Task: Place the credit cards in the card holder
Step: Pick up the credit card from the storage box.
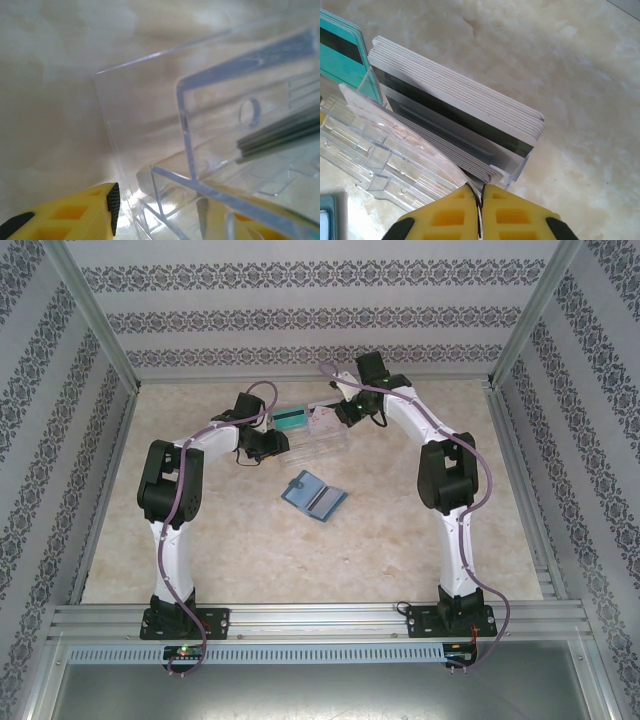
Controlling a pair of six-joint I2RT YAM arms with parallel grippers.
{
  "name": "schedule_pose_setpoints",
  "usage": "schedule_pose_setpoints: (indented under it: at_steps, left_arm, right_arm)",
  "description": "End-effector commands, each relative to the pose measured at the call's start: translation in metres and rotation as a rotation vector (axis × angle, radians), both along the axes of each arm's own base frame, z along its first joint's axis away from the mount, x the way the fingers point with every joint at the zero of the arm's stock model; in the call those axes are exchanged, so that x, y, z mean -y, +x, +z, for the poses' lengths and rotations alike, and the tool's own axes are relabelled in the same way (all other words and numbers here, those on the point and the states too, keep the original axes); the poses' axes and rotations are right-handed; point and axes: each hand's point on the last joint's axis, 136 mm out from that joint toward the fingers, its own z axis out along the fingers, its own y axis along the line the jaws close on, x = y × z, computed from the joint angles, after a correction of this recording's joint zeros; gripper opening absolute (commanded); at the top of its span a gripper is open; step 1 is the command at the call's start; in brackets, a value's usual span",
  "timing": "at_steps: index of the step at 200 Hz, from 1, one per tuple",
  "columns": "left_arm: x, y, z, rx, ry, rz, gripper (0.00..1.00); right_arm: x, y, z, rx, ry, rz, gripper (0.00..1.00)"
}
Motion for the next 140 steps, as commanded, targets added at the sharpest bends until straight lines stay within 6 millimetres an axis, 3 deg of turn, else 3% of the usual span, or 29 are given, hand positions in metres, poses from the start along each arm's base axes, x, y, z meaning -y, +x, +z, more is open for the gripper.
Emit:
schedule_pose_setpoints:
  at_steps: [1, 58, 140]
  left_arm:
    - [-0.006, -0.028, -0.021, -0.100, 0.053, -0.020, 0.46]
    - [-0.007, -0.029, -0.020, -0.099, 0.055, -0.019, 0.46]
    - [-0.007, -0.032, -0.018, -0.099, 0.047, -0.014, 0.46]
  right_arm:
    - [0.001, -0.002, 0.028, 0.034, 0.052, 0.004, 0.04]
    - [0.004, -0.010, 0.036, -0.016, 0.139, 0.031, 0.00]
    - [0.007, -0.040, 0.057, -0.138, 0.339, 0.083, 0.00]
